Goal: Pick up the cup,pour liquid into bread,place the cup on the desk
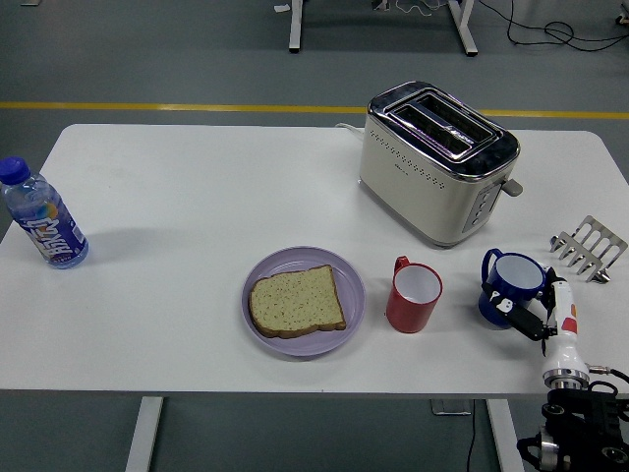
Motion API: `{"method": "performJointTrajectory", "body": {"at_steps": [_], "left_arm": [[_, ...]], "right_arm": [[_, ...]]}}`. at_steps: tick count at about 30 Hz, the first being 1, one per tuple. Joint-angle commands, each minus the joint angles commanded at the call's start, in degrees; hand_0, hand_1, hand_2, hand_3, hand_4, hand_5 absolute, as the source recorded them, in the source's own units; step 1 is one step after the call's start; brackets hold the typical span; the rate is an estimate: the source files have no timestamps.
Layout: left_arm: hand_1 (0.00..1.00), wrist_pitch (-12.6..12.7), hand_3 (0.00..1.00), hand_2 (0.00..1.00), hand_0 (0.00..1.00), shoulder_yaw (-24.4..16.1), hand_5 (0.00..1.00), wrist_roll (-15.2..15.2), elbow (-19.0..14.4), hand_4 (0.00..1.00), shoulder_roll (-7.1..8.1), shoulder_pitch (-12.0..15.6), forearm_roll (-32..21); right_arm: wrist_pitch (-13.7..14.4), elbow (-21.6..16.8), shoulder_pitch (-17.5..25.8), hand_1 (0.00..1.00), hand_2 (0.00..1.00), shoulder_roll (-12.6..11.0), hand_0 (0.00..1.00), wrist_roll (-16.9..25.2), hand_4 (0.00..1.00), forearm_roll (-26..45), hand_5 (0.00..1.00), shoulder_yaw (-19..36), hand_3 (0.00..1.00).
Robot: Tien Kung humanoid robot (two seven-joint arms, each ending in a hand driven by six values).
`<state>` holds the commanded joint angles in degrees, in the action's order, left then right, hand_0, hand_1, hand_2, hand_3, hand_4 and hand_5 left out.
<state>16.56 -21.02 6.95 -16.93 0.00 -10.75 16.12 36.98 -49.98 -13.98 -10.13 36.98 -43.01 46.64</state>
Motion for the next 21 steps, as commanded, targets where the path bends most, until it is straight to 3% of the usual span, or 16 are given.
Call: {"method": "performJointTrajectory", "body": {"at_steps": [21], "left_arm": [[0.688, 0.0, 0.545, 0.691, 0.682, 0.2, 0.998, -0.1, 0.0, 0.252, 0.08, -0.1, -0.3]], "right_arm": [[0.0, 0.5, -0.3, 0.336, 0.46, 0.0, 0.448, 0.0, 0.725, -0.9, 0.011, -0.9, 0.472]]}}
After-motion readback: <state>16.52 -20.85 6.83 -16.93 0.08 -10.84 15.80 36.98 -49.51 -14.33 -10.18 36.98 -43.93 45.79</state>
